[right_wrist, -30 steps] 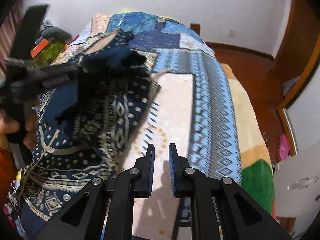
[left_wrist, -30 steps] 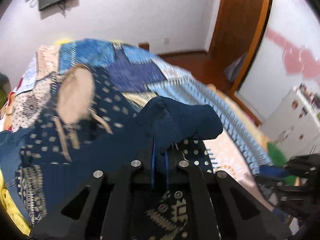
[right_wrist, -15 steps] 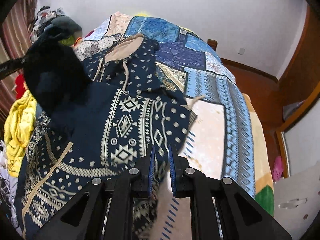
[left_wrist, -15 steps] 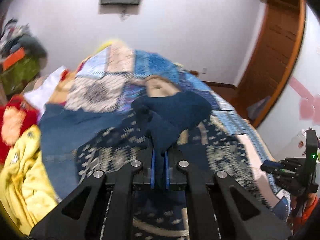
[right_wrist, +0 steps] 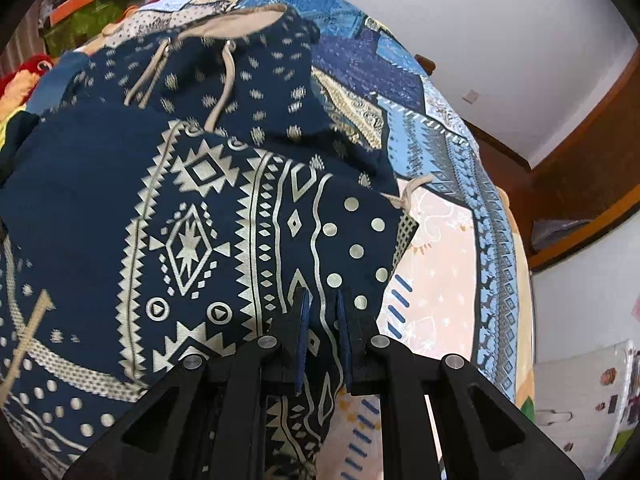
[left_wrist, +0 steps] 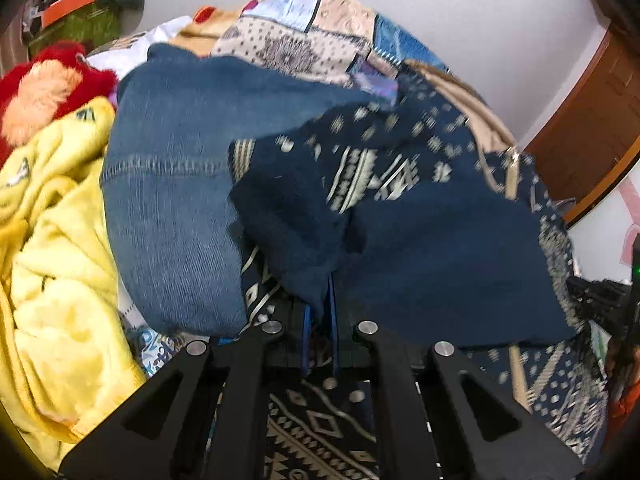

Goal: Fold large clothes

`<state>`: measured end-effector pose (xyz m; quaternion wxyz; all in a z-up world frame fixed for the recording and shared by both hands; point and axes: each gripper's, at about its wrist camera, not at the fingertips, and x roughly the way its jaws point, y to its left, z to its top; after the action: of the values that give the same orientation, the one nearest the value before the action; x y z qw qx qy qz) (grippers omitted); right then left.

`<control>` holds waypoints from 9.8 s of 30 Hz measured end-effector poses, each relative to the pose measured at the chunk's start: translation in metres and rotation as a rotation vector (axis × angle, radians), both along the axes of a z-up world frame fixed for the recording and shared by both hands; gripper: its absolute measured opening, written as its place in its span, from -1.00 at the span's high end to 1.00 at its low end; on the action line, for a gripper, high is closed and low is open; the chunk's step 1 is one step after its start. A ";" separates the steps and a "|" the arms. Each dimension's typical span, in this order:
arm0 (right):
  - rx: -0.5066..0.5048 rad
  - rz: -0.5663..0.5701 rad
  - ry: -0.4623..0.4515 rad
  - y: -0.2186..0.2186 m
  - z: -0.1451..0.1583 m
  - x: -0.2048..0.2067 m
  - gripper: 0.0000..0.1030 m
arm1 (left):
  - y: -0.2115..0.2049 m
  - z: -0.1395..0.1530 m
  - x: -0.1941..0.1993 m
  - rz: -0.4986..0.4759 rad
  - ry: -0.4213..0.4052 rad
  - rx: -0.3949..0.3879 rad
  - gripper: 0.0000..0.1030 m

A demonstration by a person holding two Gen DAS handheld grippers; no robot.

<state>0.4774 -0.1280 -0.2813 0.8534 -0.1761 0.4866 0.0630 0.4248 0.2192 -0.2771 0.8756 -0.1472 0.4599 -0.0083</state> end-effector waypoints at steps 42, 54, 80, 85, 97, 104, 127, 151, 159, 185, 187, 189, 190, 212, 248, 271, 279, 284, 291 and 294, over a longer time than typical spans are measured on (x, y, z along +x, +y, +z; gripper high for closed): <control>0.234 0.028 -0.256 0.009 0.153 0.057 -0.91 | -0.057 0.135 0.071 -0.113 -0.126 0.228 -0.32; 0.351 -0.008 -0.047 0.058 0.084 0.185 -0.91 | -0.087 0.074 0.203 -0.132 0.016 0.150 -0.32; 0.523 0.060 -0.018 0.070 0.082 0.181 0.87 | -0.113 0.088 0.207 -0.196 -0.055 0.093 0.78; 0.560 0.139 -0.061 0.062 0.120 0.113 0.87 | -0.119 0.131 0.145 -0.262 -0.109 0.104 0.78; 0.525 0.217 -0.057 0.040 0.117 -0.030 0.87 | -0.122 0.115 0.008 -0.307 -0.075 0.134 0.78; 0.317 0.173 -0.061 0.030 0.079 -0.045 0.86 | -0.120 0.071 -0.023 -0.280 -0.015 0.176 0.78; 0.202 0.118 -0.060 -0.010 0.068 -0.063 -0.92 | -0.121 0.036 -0.031 -0.267 0.052 0.298 -0.15; 0.440 0.132 0.083 0.072 0.035 0.067 -0.13 | -0.118 0.062 0.093 -0.228 -0.064 0.118 -0.12; 0.530 0.159 0.034 0.071 0.049 0.058 0.74 | -0.132 0.059 0.097 -0.277 -0.086 0.144 0.87; 0.440 0.345 -0.031 0.048 0.128 -0.176 0.81 | -0.135 0.116 -0.123 -0.363 -0.078 0.087 0.87; 0.407 0.362 -0.002 0.047 0.122 -0.188 0.81 | -0.133 0.110 -0.135 -0.355 -0.059 0.074 0.85; 0.371 0.372 0.015 0.047 0.116 -0.202 0.81 | -0.130 0.104 -0.145 -0.348 -0.043 0.073 0.83; 0.357 0.378 0.023 0.047 0.113 -0.208 0.81 | -0.130 0.100 -0.150 -0.351 -0.035 0.070 0.81; 0.326 0.296 0.045 -0.006 0.112 -0.247 0.81 | -0.118 0.097 -0.198 -0.310 -0.038 0.228 0.32; 0.321 0.155 0.159 -0.026 0.029 -0.172 0.79 | -0.097 -0.008 -0.144 -0.196 0.095 0.131 -0.48; 0.190 -0.093 0.007 -0.115 0.043 -0.192 -0.99 | -0.097 0.009 -0.142 -0.208 0.065 0.223 -0.51; 0.387 -0.058 -0.033 -0.089 0.071 -0.133 -0.99 | -0.049 0.054 -0.105 -0.110 -0.025 0.255 -0.51; 0.421 -0.038 -0.001 -0.063 0.062 -0.093 -0.99 | -0.008 0.049 -0.059 -0.051 -0.002 0.197 -0.51; 0.495 -0.067 0.097 -0.053 0.030 -0.031 -0.99 | 0.013 0.010 0.007 -0.043 0.062 0.146 -0.51; 0.566 -0.089 0.146 -0.053 0.015 -0.002 -0.98 | 0.016 -0.008 0.035 -0.047 0.090 0.169 -0.51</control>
<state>0.4755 -0.1810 -0.2667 0.8331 0.0955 0.5171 0.1713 0.4601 0.2350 -0.2851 0.8630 -0.0623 0.5011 0.0167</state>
